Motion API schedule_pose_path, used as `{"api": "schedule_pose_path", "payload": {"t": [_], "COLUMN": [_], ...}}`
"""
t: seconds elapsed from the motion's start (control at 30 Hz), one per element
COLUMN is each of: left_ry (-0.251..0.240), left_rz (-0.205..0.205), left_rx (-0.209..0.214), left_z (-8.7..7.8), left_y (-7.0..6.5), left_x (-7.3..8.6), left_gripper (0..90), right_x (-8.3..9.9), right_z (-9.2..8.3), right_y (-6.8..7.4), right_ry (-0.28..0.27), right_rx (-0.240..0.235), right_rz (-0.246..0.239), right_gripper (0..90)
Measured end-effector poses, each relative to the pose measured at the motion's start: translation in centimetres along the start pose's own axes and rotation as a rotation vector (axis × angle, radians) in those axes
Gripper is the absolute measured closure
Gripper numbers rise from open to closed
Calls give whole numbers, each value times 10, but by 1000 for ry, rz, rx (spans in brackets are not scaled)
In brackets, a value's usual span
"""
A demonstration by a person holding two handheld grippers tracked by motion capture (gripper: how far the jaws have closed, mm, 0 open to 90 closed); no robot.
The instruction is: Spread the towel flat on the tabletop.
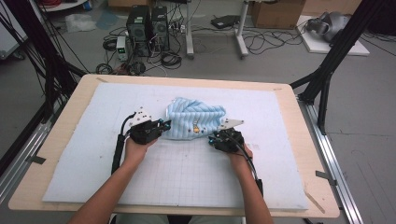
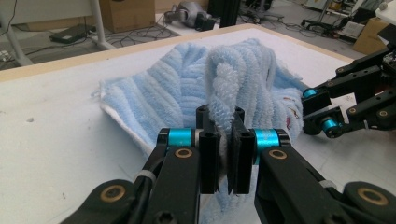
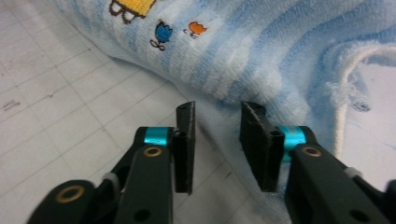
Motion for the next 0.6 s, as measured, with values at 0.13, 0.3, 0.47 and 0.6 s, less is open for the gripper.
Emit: {"api": "schedule_pose_path", "payload": {"t": [0.13, 0.3, 0.47, 0.6], "left_ry": [13, 54, 76, 117], "left_rz": [5, 15, 1, 20], "left_rx": [-1, 17, 43, 69], "left_z": [-2, -9, -19, -26], "left_y": [2, 4, 5, -1], "left_x": [1, 5, 12, 19], "left_gripper": [845, 818, 819, 821], "right_x": [1, 6, 12, 17], "right_z": [-4, -22, -39, -59], "right_y": [-5, 6, 20, 37], "right_ry": [2, 12, 17, 26], "right_rx": [-11, -83, -150, -211], "right_rz": [38, 9, -10, -24], "right_gripper": [856, 857, 856, 856]}}
Point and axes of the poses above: each handheld gripper's, and its own axes: z roughly forward along the jaws, x roughly out of its underside, y roughly to its left, the point moved 6 cm from there along z, roughly forward along the jaws, and after that the axes turned 14 degrees about -y, right-handed, at the moved point
